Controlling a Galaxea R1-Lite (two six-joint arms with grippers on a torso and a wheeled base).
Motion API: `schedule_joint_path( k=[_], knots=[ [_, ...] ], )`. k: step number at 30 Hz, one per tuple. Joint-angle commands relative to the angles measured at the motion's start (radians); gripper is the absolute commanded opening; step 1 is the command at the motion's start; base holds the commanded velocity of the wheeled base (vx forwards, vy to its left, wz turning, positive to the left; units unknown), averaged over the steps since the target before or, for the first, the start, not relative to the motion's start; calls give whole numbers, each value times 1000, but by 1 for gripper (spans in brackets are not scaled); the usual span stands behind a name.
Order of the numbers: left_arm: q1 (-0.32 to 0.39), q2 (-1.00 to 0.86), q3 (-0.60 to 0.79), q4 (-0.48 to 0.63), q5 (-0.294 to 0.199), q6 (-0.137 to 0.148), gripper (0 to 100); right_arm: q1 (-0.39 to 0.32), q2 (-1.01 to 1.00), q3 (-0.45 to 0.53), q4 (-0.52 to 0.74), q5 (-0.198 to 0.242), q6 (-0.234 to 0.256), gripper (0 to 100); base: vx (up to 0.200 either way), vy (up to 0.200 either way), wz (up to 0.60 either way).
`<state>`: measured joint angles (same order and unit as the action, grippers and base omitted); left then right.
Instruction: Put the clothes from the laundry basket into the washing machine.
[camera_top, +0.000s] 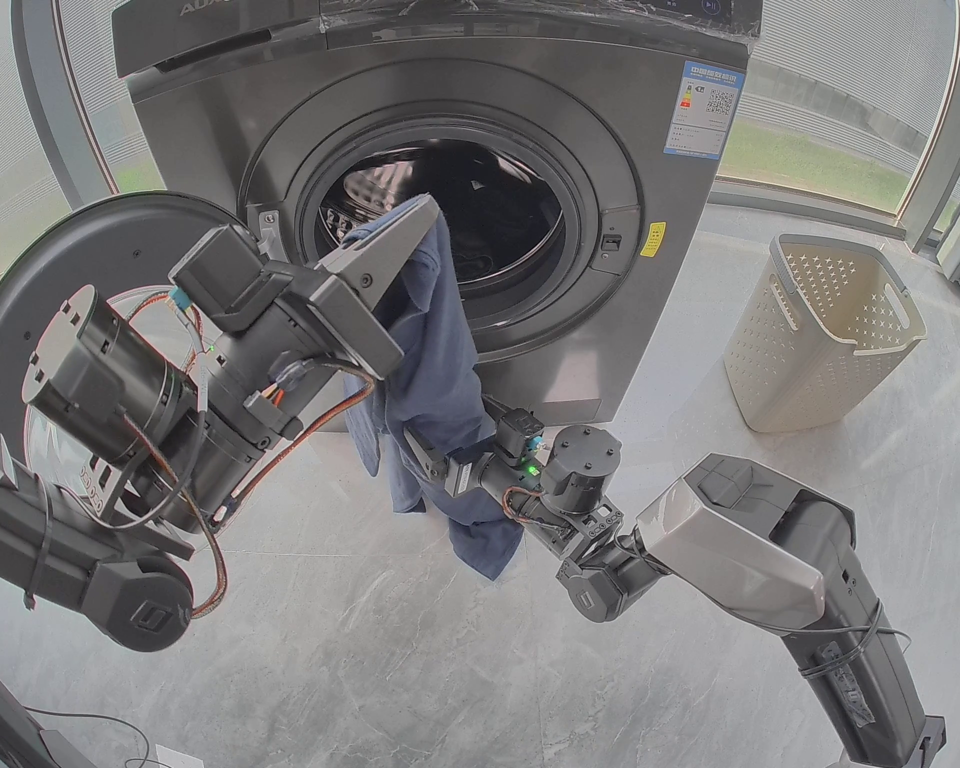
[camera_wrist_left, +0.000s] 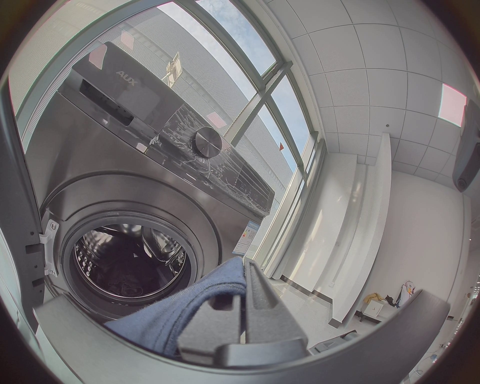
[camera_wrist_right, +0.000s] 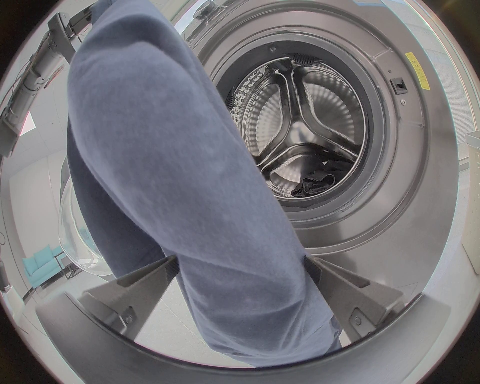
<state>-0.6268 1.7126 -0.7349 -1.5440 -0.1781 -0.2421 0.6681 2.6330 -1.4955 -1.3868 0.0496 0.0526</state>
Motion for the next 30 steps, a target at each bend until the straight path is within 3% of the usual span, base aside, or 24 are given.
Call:
schedule_joint_path(
  k=[1, 9, 10, 16, 24, 25, 30],
  knots=[
    [-4, -7, 0, -1, 0, -2, 0, -4, 45, -29, 3, -4, -3, 100, 0, 0, 0],
    [-4, -18, 0, -1, 0, -3, 0, -5, 73, -98, 3, -11, -2, 100, 0, 0, 0],
    [-2, -14, 0, -1, 2, -3, 0, -5, 74, -114, 2, -25, -2, 0, 0, 0, 0],
    [24, -4, -3, 1, 8, -3, 0, -15, 45, -65, -14, -28, -2, 0, 0, 0, 0],
    [102, 38, 0, 5, 12, 1, 0, -79, -143, 149, -60, -30, 10, 0, 0, 0, 0],
    [116, 55, 5, 5, 14, 6, 0, -91, -195, 212, -72, -28, 10, 0, 0, 0, 0],
    [145, 105, 26, 7, 15, 4, 0, -110, -289, 310, -90, -28, 27, 0, 0, 0, 0]
  ],
)
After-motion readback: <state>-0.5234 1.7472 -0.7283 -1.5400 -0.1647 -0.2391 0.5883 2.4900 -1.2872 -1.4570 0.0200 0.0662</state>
